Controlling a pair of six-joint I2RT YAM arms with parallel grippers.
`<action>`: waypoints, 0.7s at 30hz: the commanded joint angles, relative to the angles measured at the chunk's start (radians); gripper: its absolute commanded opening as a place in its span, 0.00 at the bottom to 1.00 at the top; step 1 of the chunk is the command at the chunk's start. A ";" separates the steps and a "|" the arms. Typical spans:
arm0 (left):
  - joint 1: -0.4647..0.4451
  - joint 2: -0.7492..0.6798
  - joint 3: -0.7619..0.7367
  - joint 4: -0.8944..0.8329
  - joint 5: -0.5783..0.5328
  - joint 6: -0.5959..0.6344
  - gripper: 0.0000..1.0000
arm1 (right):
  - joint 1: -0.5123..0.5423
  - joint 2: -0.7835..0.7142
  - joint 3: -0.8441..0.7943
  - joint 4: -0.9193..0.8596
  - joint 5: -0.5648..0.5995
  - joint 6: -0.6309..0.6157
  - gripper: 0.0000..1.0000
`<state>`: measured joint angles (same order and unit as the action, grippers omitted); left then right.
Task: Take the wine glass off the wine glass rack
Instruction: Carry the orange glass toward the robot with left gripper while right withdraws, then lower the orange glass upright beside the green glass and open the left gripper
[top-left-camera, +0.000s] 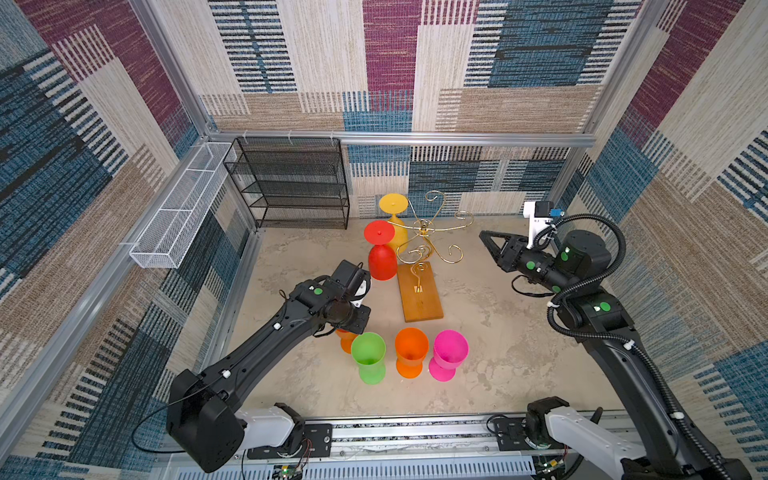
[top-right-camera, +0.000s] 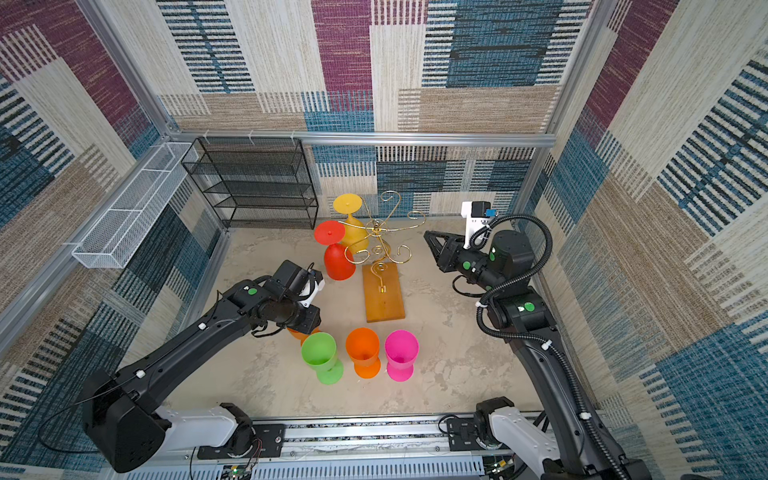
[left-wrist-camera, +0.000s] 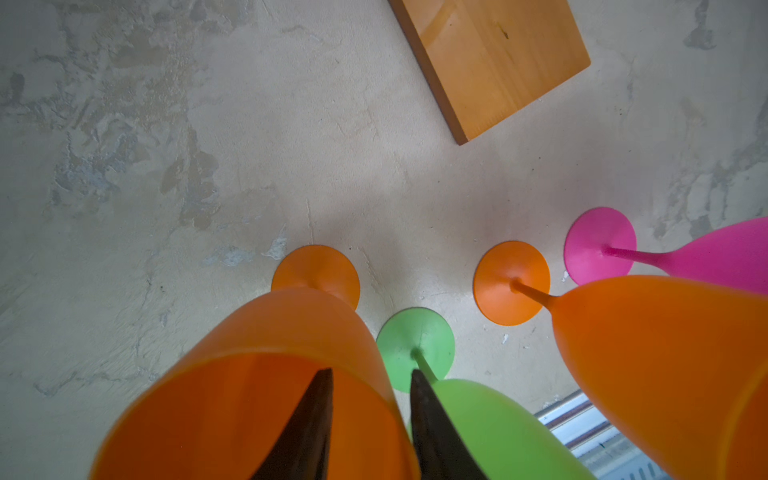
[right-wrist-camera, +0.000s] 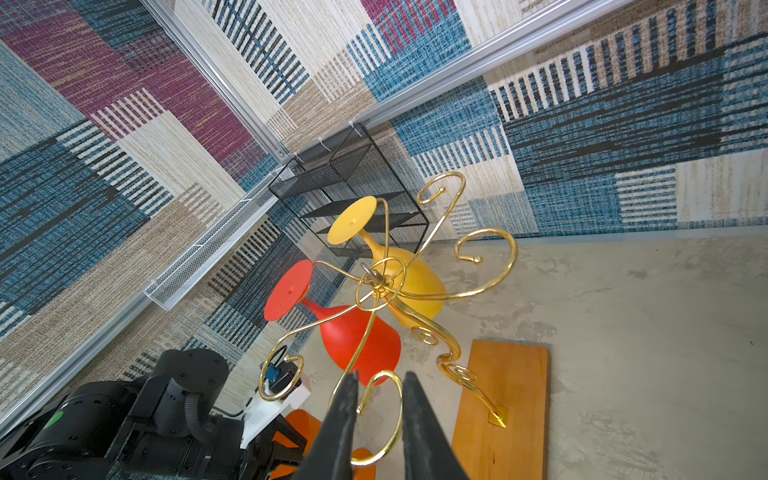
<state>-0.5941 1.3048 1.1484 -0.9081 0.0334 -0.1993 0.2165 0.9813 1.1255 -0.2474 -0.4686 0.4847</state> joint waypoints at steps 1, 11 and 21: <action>-0.001 -0.032 0.018 0.011 0.009 -0.017 0.36 | 0.001 -0.004 -0.003 0.022 0.002 -0.014 0.22; -0.001 -0.207 0.105 -0.012 -0.035 -0.048 0.38 | 0.001 -0.010 -0.012 0.024 0.004 -0.014 0.22; 0.000 -0.417 0.095 0.287 0.260 -0.231 0.39 | 0.001 -0.017 -0.042 0.041 0.009 -0.010 0.23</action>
<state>-0.5957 0.8993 1.2533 -0.7719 0.1928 -0.3347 0.2165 0.9672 1.0882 -0.2489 -0.4614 0.4816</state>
